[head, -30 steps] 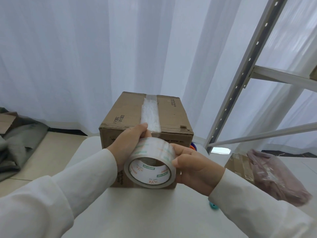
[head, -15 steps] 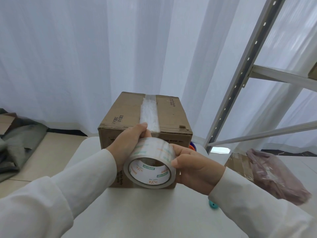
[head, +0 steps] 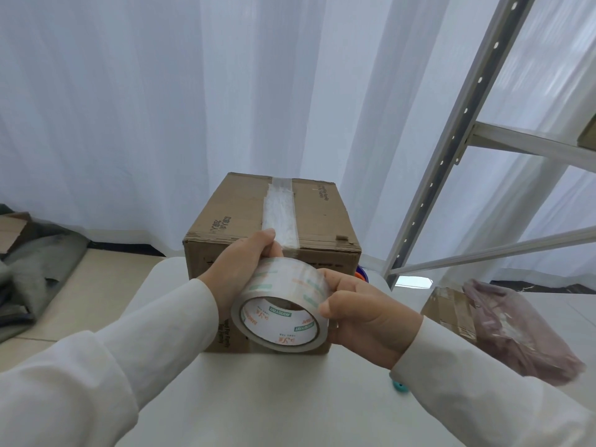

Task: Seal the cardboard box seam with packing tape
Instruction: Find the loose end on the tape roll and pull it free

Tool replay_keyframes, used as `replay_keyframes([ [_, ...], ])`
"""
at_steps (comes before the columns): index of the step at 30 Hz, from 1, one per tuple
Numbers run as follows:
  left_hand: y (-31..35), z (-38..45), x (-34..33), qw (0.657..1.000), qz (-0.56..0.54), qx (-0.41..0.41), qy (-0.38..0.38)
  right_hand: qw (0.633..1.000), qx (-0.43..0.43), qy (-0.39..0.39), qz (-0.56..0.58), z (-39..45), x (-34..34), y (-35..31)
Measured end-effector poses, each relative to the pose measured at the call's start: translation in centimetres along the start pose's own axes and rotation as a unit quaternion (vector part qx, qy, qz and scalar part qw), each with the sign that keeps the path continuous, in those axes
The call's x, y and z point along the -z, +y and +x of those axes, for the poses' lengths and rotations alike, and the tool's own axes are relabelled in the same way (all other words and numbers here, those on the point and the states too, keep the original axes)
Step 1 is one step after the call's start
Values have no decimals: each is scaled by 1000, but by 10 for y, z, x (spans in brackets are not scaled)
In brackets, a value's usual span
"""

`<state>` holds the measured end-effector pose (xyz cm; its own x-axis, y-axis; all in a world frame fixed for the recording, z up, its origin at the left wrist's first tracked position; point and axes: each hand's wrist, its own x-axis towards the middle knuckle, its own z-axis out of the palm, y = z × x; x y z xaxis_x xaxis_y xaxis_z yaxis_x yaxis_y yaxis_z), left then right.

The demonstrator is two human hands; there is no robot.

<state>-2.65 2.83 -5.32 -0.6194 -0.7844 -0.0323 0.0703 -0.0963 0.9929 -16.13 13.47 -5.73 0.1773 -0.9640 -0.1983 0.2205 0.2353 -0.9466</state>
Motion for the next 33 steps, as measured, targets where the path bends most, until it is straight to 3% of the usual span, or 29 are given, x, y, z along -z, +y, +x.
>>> replay_keyframes([
  [8,3,1,3,1000,-29,-6,4,1000,13,15,-20,0,-1,4],
  [16,-5,0,9,999,43,-10,2,993,-11,64,-95,-3,-11,4],
  [20,-8,2,19,989,107,-105,18,987,-33,113,-112,-6,-8,0],
  [23,-12,-6,20,944,273,-183,-41,975,-90,186,-87,-6,2,2],
  [27,-18,-12,18,804,529,-241,-124,968,-160,194,-18,-8,8,5],
  [33,-17,-10,17,742,555,-358,-114,960,-187,208,14,-6,15,7],
])
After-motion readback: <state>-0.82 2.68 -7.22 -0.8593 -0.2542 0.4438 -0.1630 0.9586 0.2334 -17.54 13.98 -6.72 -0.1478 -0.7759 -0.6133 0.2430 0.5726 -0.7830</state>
